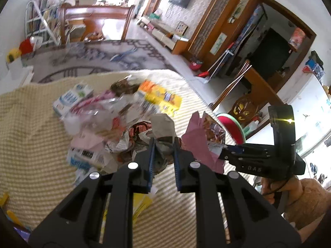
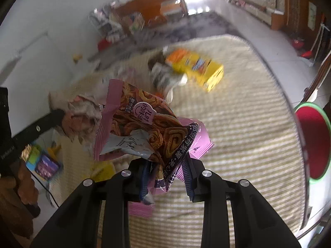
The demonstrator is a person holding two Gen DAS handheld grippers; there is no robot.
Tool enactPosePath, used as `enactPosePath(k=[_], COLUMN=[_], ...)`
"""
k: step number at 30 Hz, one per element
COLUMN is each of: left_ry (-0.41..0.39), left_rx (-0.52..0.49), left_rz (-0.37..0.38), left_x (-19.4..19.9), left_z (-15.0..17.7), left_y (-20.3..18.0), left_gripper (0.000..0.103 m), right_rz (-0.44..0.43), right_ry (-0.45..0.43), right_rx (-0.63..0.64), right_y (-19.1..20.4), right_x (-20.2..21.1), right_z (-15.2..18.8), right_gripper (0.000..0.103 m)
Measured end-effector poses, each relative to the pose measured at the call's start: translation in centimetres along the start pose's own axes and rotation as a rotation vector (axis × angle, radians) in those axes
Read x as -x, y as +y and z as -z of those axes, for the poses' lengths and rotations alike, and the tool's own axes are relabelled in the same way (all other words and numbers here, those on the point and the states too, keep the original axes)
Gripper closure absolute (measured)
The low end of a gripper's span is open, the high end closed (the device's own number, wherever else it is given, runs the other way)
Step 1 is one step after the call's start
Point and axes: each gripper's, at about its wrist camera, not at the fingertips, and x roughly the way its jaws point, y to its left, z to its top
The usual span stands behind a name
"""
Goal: Collect trash
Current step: 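Grasp crumpled white paper with the left tool while the right tool grasps the pink pastry bag, then carry both held items over the red bin and open both tools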
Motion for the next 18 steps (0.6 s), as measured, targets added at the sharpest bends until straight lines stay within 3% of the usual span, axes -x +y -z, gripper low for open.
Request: enactPosePath(k=[8, 18], left_ry=[-0.009, 0.031], left_rx=[-0.023, -0.073], left_rz=[0.024, 0.092], left_x=[-3.4, -11.7], left_z=[-2.6, -5.3], left_y=[-4.7, -14.0], left_gripper=[0.087, 0.087], right_rz=[0.016, 0.14], right_ry=[-0.115, -0.174], right_rx=[-0.086, -0.256], right_y=[-4.2, -17.1], right_x=[3.6, 8.6], right_z=[-1.4, -1.3], right_gripper=[0.074, 0.073])
